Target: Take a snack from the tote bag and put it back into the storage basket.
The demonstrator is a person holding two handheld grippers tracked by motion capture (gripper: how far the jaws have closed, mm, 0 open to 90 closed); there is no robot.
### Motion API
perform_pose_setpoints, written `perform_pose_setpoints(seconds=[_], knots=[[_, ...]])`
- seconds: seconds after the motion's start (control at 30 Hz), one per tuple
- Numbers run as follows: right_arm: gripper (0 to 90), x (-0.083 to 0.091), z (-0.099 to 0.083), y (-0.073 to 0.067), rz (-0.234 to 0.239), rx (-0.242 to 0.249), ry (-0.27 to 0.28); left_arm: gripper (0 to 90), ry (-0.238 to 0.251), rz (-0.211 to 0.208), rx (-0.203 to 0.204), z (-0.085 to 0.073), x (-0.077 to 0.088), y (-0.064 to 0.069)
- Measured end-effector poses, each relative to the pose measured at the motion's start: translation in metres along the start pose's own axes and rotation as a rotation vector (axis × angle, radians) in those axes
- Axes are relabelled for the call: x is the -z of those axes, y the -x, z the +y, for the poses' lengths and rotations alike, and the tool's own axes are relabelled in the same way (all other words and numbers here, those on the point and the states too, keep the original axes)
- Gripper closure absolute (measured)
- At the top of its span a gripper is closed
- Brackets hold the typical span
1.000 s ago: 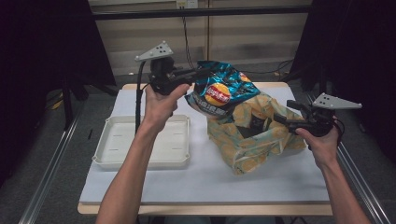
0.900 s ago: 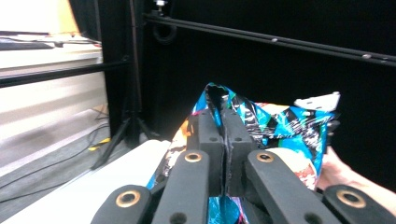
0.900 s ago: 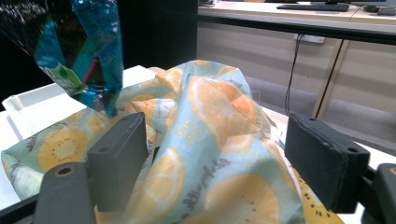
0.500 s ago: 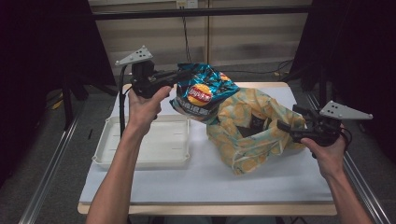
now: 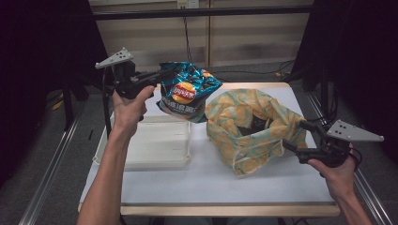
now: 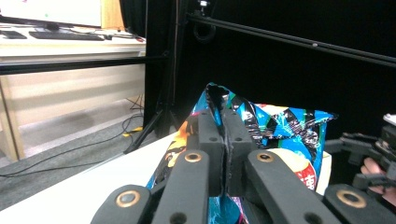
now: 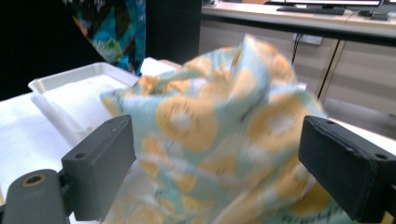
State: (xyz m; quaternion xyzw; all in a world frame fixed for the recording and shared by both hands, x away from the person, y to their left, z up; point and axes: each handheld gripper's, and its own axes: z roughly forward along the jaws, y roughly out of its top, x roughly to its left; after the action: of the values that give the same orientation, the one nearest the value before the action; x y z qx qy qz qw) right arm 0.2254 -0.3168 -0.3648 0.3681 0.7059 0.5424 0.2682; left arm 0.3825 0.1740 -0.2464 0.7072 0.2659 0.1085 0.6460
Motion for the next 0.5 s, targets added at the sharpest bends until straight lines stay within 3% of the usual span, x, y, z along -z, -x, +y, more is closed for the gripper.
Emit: perform_pose_setpoints(seconds=[0.3, 0.37, 0.5], knots=[[10.7, 0.003, -0.019, -0.005, 0.002, -0.026, -0.023, 89.0, 0.009, 0.035, 0.031, -0.016, 0.013, -0.013], [10.7, 0.003, -0.020, -0.005, -0.003, -0.024, -0.018, 89.0, 0.020, 0.051, 0.058, -0.024, 0.020, -0.022], [10.8, 0.001, -0.024, -0.007, -0.003, -0.021, -0.030, 88.9, 0.017, 0.081, 0.062, -0.032, 0.030, -0.030]])
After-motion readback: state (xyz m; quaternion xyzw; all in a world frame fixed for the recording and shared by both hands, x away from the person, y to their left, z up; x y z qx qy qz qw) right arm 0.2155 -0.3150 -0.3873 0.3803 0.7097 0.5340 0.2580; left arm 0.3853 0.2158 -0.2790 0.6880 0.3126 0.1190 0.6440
